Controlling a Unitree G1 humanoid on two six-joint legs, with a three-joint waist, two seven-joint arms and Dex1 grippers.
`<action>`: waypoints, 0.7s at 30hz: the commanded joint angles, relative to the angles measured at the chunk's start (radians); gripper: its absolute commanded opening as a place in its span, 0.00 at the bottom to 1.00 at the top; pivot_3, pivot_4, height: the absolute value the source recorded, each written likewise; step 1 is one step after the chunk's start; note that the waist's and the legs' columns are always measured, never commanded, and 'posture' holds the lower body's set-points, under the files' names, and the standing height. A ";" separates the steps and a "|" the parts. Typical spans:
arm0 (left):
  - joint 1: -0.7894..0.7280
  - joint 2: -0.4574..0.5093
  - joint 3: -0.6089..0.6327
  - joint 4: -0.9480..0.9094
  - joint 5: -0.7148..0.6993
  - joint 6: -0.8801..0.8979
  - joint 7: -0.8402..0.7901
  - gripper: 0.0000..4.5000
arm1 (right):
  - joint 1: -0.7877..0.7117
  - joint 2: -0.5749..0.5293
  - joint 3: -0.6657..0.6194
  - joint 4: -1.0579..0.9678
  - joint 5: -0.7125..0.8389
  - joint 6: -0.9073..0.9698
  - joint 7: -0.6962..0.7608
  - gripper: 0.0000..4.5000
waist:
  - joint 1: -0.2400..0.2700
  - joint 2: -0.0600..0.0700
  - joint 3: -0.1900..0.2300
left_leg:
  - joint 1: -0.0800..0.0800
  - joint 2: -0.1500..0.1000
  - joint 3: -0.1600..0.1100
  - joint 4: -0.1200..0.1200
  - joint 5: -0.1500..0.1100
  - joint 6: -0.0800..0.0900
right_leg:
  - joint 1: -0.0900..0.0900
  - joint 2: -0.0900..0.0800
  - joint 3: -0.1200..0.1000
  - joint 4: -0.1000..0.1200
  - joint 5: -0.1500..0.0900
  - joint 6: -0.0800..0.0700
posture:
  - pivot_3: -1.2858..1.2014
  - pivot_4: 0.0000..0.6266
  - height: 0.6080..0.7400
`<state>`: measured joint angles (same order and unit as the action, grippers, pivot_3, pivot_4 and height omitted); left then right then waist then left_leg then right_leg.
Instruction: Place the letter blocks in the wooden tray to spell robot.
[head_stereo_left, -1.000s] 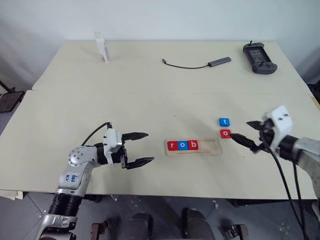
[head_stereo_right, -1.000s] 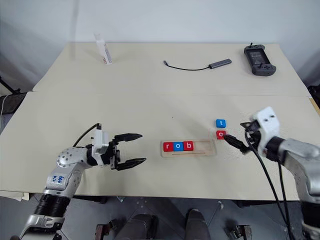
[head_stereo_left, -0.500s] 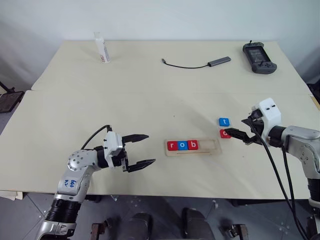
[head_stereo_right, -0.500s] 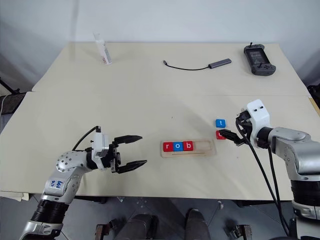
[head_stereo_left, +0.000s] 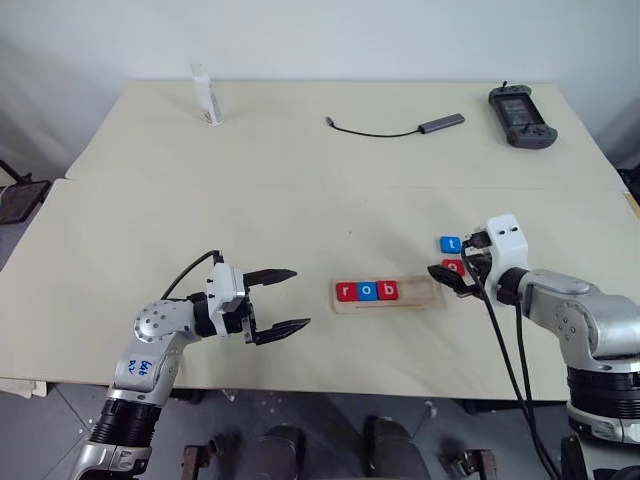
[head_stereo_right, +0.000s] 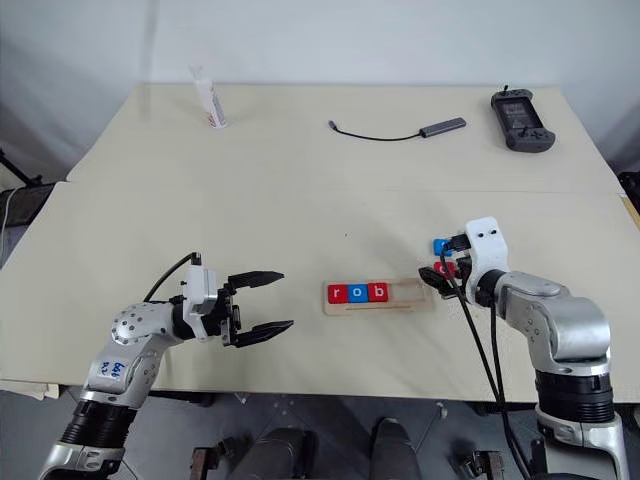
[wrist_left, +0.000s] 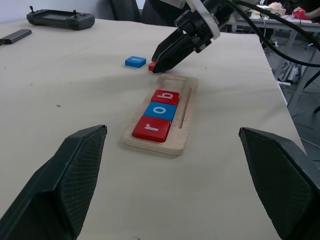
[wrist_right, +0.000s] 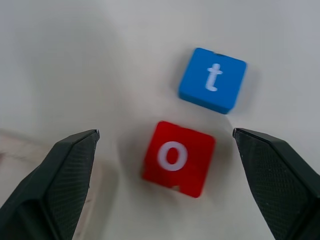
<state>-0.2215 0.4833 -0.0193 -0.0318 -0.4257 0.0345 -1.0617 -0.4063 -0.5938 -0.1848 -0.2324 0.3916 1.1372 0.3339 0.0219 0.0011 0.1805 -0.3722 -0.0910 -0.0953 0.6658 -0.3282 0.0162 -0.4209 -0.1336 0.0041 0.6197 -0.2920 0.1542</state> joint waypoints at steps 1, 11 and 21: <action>0.003 0.008 0.006 -0.041 -0.009 0.004 -0.001 1.00 | -0.008 0.017 -0.046 -0.012 -0.030 0.003 -0.063 1.00 | -0.001 0.000 0.000 | 0.000 0.000 0.000 0.000 0.000 0.000 | 0.000 0.000 0.000 0.000 0.000 0.000 | 0.52 0.24 1.00; -0.010 0.013 0.012 -0.029 -0.010 0.003 -0.013 1.00 | 0.007 0.038 -0.056 -0.052 -0.021 0.040 -0.087 0.33 | -0.005 0.000 0.000 | 0.000 0.000 0.000 0.000 0.000 0.000 | 0.000 0.000 0.000 0.000 0.000 0.000 | 0.52 0.24 1.00; -0.062 -0.021 -0.023 0.036 -0.004 -0.004 -0.052 1.00 | 0.104 0.045 -0.191 -0.302 0.005 0.233 -0.117 0.32 | 0.002 0.000 0.000 | 0.000 0.000 0.000 -0.001 0.000 0.000 | 0.000 0.000 0.000 0.000 0.000 0.000 | 0.52 0.24 1.00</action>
<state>-0.2718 0.4699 -0.0302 0.0018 -0.4260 0.0428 -1.1007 -0.3130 -0.5581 -0.3242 -0.4416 0.3880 1.3174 0.2353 0.0237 0.0011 0.1805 -0.3726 -0.0910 -0.0954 0.6652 -0.3282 0.0163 -0.4214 -0.1334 0.0044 0.6201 -0.2920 0.1542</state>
